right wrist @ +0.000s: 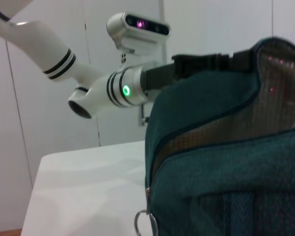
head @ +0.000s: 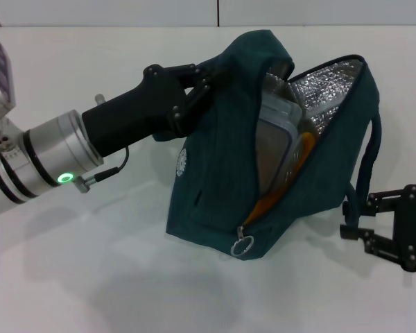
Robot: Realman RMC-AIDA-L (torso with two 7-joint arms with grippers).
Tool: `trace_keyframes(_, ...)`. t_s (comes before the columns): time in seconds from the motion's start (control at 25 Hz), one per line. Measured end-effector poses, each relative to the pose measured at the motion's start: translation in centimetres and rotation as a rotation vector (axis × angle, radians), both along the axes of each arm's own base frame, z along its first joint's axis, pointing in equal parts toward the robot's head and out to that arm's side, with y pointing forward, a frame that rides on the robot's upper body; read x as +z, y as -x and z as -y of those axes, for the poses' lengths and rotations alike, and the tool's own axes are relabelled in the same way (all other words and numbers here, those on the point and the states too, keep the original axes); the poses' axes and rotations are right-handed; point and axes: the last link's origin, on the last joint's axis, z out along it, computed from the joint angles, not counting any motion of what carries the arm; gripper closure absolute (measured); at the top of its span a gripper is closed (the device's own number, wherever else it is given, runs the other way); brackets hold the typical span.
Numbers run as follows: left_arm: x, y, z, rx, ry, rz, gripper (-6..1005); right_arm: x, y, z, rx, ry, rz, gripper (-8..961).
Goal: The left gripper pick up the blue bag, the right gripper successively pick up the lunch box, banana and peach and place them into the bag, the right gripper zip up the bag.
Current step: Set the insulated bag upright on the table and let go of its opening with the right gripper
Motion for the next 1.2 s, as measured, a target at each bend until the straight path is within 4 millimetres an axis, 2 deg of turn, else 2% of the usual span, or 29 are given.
trace_keyframes(0.2, -0.1, 0.7, 0.6, -0.002, -0.039, -0.015, 956, 0.8, 0.3, -0.3, 0.018, -0.102, -0.07, 619)
trace_keyframes(0.4, -0.8, 1.5, 2.5, -0.037, -0.126, -0.028, 956, 2.1, 0.6, -1.2, -0.018, -0.25, -0.201, 829)
trace_keyframes(0.6, -2.1, 2.2, 5.4, -0.081, -0.261, -0.045, 957, 2.8, 1.2, -2.1, -0.046, -0.265, -0.25, 873)
trace_keyframes(0.84, -3.2, 2.6, 7.9, -0.082, -0.357, -0.053, 957, 4.5, 1.9, -3.4, -0.063, -0.15, -0.242, 881)
trace_keyframes(1.2, -3.8, 2.8, 8.6, -0.071, -0.367, -0.072, 957, 4.4, 1.5, -2.9, -0.079, -0.123, -0.223, 878)
